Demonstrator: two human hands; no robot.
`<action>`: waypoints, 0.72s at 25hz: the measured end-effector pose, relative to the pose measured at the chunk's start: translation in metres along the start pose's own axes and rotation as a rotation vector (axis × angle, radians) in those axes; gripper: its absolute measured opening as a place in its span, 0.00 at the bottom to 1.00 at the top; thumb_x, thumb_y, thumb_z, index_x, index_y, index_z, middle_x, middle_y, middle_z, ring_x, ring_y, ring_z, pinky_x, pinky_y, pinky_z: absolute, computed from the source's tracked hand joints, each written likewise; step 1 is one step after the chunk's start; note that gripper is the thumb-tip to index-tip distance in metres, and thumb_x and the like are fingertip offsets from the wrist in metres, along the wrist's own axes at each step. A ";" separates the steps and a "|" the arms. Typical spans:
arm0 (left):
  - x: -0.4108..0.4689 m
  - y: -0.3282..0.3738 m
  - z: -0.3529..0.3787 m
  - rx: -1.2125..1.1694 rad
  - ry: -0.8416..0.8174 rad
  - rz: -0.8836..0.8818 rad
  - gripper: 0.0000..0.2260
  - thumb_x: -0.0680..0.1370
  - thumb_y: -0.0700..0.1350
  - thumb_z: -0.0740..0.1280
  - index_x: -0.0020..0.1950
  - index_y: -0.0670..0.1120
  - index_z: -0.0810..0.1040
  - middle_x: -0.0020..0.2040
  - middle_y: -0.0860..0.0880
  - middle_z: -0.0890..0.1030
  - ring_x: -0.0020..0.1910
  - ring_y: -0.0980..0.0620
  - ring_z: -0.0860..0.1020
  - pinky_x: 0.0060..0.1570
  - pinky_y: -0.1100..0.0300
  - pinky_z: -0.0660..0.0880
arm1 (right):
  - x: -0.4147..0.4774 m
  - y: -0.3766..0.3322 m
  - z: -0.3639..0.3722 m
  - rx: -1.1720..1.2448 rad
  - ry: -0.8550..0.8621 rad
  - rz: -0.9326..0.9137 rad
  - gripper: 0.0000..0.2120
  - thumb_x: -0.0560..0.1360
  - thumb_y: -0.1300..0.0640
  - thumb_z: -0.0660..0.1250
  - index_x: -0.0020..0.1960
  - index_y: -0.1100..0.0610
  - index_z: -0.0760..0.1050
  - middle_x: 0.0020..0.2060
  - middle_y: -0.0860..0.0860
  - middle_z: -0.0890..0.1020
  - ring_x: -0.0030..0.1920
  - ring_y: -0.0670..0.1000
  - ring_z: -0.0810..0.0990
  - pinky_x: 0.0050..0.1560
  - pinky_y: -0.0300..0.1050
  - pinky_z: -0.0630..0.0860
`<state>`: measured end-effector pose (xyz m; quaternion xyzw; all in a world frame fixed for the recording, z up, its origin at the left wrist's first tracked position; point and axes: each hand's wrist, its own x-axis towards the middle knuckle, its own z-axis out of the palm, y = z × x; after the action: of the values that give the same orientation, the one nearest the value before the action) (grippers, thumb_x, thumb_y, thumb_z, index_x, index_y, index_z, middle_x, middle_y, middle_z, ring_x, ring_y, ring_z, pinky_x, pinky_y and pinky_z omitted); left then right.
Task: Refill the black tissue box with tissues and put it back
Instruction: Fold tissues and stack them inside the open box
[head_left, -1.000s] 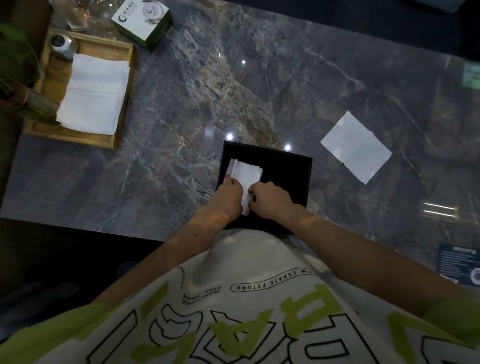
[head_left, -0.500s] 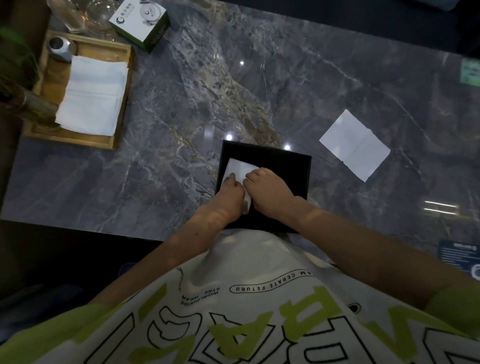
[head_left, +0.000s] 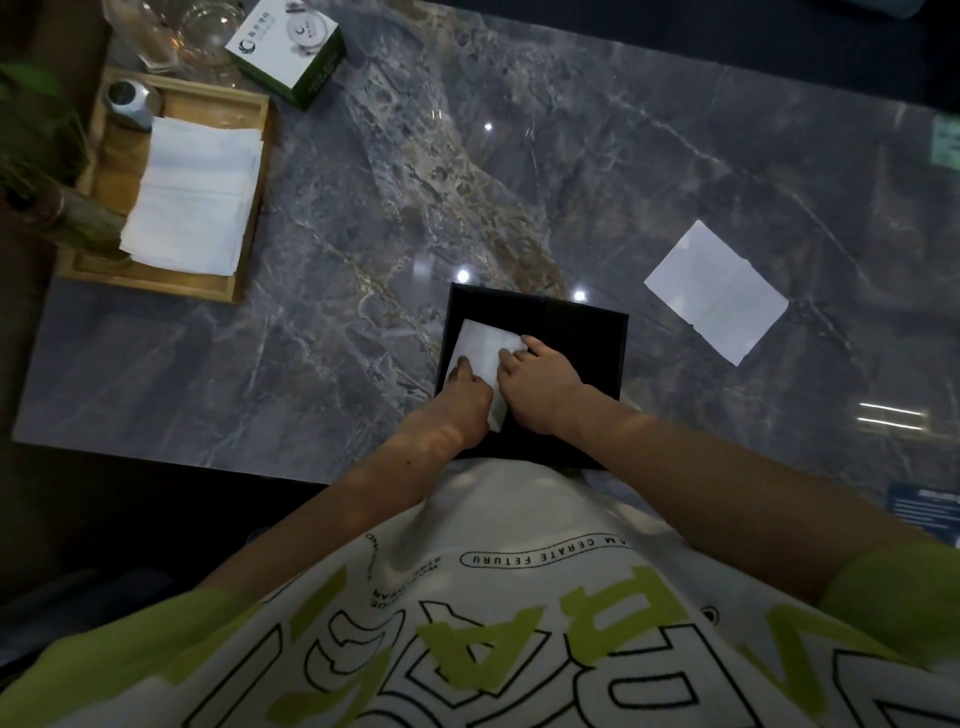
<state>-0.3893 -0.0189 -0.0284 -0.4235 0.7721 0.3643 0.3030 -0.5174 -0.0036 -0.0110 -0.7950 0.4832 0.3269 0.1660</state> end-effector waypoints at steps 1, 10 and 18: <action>-0.001 -0.001 0.000 -0.020 0.003 0.001 0.22 0.82 0.42 0.58 0.73 0.32 0.61 0.75 0.30 0.58 0.78 0.34 0.48 0.76 0.51 0.50 | -0.001 0.002 0.001 0.042 0.038 -0.006 0.22 0.80 0.51 0.57 0.71 0.60 0.68 0.71 0.58 0.70 0.71 0.55 0.69 0.78 0.51 0.48; -0.014 0.004 -0.010 -0.258 0.314 0.103 0.23 0.80 0.39 0.59 0.76 0.37 0.60 0.78 0.38 0.56 0.77 0.42 0.58 0.72 0.55 0.59 | -0.038 0.039 0.021 0.755 0.455 0.108 0.24 0.78 0.62 0.61 0.74 0.63 0.66 0.73 0.58 0.69 0.73 0.56 0.66 0.73 0.44 0.61; 0.003 0.082 -0.032 -0.473 0.569 0.242 0.21 0.79 0.45 0.65 0.71 0.42 0.68 0.67 0.44 0.73 0.65 0.48 0.73 0.66 0.55 0.71 | -0.088 0.098 0.061 0.915 0.601 0.383 0.24 0.77 0.60 0.64 0.72 0.63 0.66 0.68 0.60 0.72 0.68 0.59 0.70 0.68 0.49 0.66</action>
<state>-0.4669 -0.0159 0.0123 -0.4716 0.7645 0.4332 -0.0744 -0.6538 0.0429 0.0094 -0.5985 0.7366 -0.1311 0.2864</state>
